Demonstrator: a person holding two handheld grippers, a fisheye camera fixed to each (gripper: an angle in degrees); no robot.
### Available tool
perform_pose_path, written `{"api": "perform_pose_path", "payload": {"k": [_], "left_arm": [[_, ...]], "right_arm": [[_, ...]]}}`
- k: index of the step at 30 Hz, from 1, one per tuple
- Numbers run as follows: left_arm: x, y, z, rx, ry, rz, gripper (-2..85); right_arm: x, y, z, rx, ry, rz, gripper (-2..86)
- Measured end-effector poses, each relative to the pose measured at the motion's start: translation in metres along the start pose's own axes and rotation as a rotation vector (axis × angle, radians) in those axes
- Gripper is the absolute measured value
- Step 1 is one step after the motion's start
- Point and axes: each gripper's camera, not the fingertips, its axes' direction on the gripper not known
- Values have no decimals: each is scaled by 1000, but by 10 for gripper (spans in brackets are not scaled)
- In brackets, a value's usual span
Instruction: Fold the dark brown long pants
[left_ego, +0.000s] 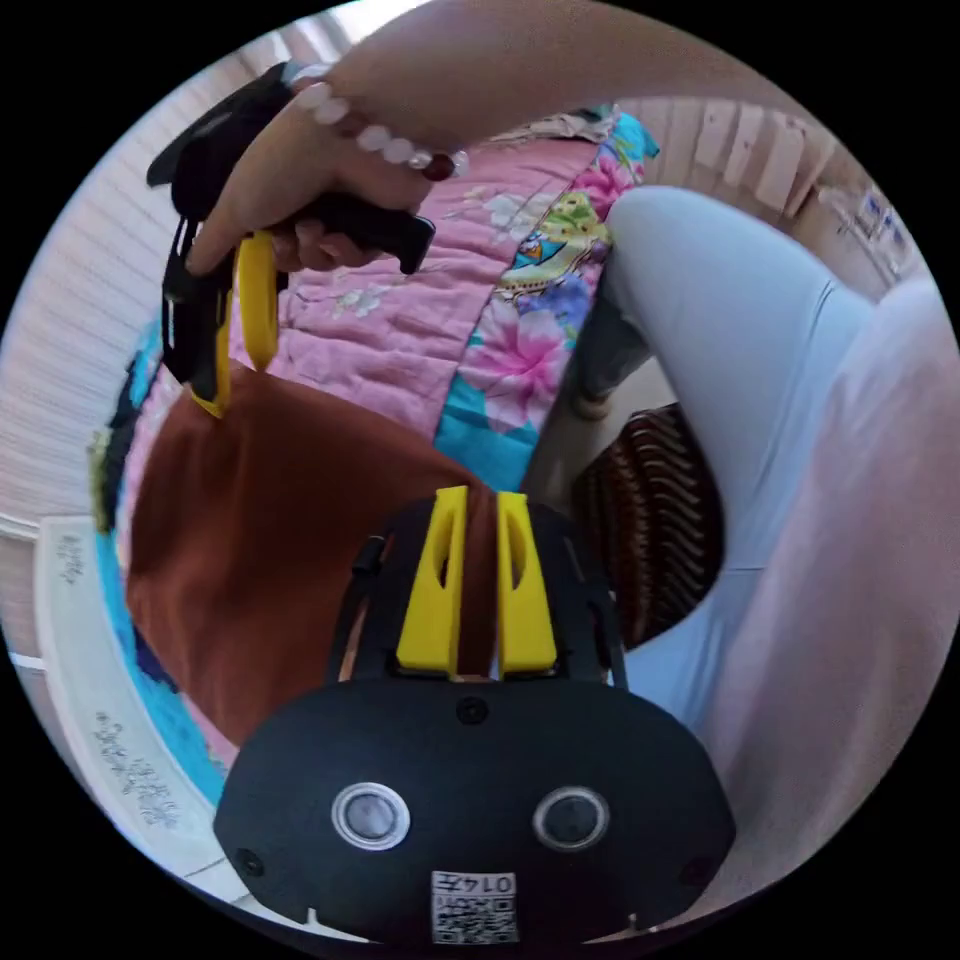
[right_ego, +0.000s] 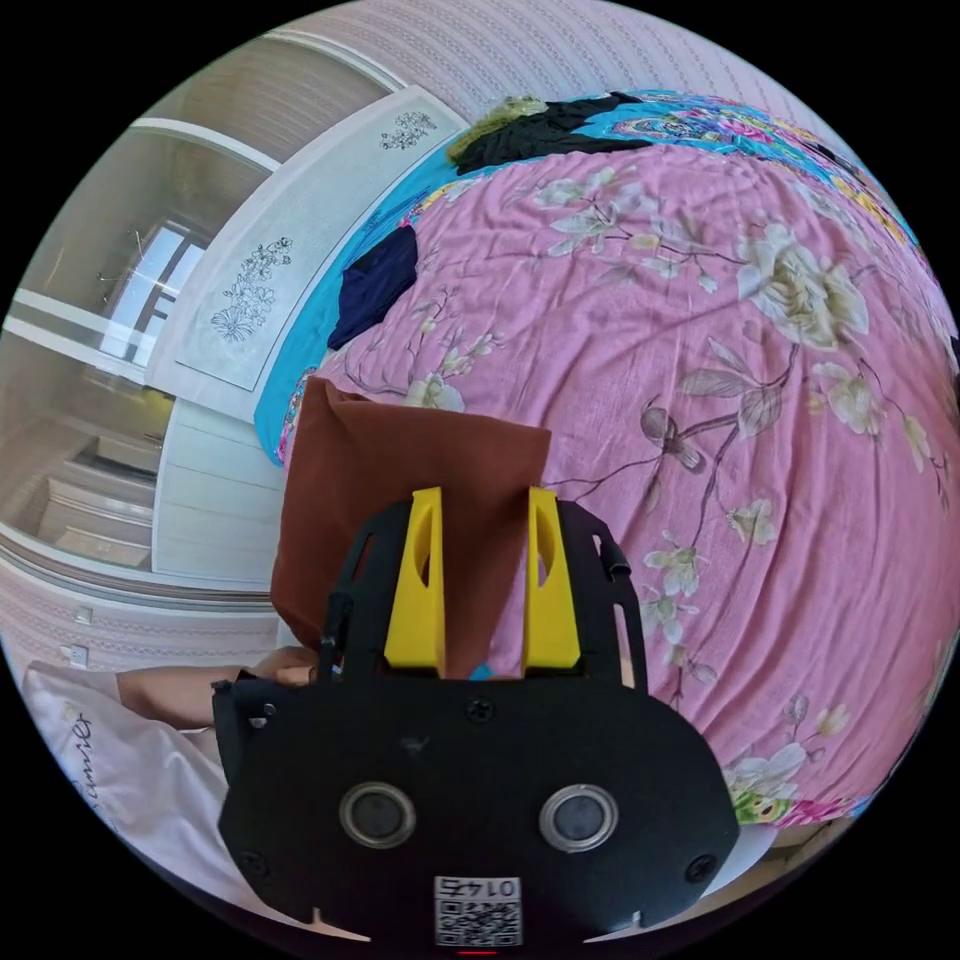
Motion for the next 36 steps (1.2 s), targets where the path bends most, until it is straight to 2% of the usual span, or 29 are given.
{"api": "perform_pose_path", "payload": {"k": [1, 8, 9, 10, 11, 12, 13, 14, 21, 23, 26, 27, 29, 30, 32, 36], "left_arm": [[3, -4, 3, -7, -48, 56, 15], [7, -15, -13, 2, -93, 251, -9], [5, -14, -12, -4, -29, 282, -9], [3, -12, -4, -38, 435, 341, -9], [-3, -9, 15, -97, 633, 219, -10], [-7, -7, 20, -111, 580, 187, -10], [-14, -3, 20, -101, 450, 185, -10], [-26, -2, 13, -41, 377, 149, -9], [-106, 23, -43, 203, 327, -181, -3], [-140, 51, -66, 302, 215, -418, 16], [-193, 102, -59, 306, 65, -801, 87], [-204, 112, -54, 293, 61, -859, 104], [-240, 136, -29, 272, 112, -1012, 169], [-247, 139, -20, 274, 146, -1026, 178], [-272, 142, 11, 313, 344, -1062, 203], [-293, 125, 41, 344, 490, -1011, 220]], "right_arm": [[1, -1, -2, 5, 10, 2, 111], [-12, -9, -29, 57, 137, -55, 47], [-10, -10, -31, 72, 135, -47, 47], [-4, -13, -35, 94, 116, -9, 46], [4, -18, -35, 74, 100, 29, 48], [8, -21, -34, 59, 93, 37, 48], [13, -23, -36, 41, 77, 43, 53], [17, -23, -41, 33, 58, 38, 58], [40, 23, -92, 164, -77, 53, 94], [48, 46, -101, 202, -132, 69, 139], [51, 60, -88, 134, -185, 74, 175], [51, 61, -84, 110, -202, 72, 176], [45, 65, -84, 146, -212, 46, 172], [42, 64, -85, 142, -209, 38, 169], [35, 55, -94, 101, -208, 20, 145], [28, 50, -105, 55, -201, -6, 141]]}}
